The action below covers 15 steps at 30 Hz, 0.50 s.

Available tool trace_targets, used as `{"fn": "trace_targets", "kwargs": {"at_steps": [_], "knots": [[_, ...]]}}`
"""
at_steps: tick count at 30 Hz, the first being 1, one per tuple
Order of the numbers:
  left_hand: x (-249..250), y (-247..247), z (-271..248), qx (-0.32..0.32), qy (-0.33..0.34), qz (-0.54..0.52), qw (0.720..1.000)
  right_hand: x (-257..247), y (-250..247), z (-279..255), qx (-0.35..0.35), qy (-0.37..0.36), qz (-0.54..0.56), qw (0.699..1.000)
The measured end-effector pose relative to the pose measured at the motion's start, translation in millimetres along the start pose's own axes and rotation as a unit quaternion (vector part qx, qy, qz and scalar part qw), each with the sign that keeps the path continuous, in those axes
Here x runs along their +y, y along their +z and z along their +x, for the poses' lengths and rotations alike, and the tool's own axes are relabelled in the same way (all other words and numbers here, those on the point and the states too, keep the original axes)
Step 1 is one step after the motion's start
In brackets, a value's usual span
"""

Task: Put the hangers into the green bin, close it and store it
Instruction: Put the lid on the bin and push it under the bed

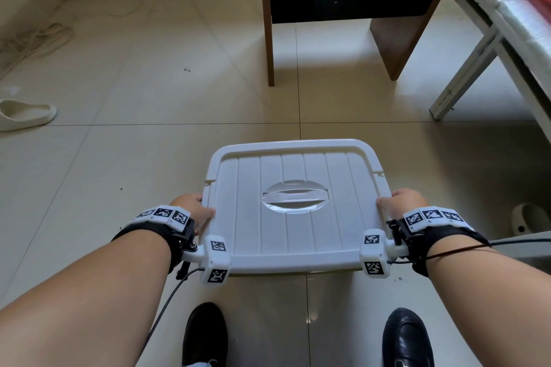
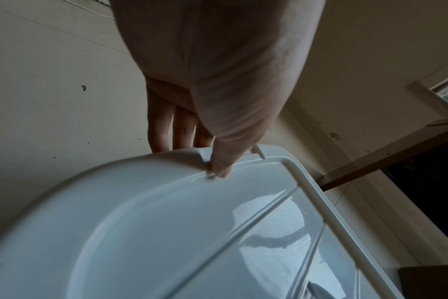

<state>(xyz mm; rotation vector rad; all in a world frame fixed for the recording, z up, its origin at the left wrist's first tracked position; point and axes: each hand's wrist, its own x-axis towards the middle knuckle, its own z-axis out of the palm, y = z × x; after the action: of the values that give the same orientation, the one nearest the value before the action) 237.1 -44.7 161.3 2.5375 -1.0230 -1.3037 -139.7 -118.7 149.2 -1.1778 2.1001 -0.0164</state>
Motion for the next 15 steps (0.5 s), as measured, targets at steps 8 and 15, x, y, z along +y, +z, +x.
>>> {"fn": "trace_targets", "kwargs": {"at_steps": [8, 15], "knots": [[-2.6, 1.5, -1.0, 0.000, -0.002, 0.007, 1.000, 0.3, -4.1, 1.0, -0.006, 0.002, -0.012, 1.000], [-5.4, 3.8, -0.3, 0.002, -0.007, 0.043, 0.999, 4.2, -7.1, 1.8, -0.034, 0.005, -0.030, 0.999]]}}
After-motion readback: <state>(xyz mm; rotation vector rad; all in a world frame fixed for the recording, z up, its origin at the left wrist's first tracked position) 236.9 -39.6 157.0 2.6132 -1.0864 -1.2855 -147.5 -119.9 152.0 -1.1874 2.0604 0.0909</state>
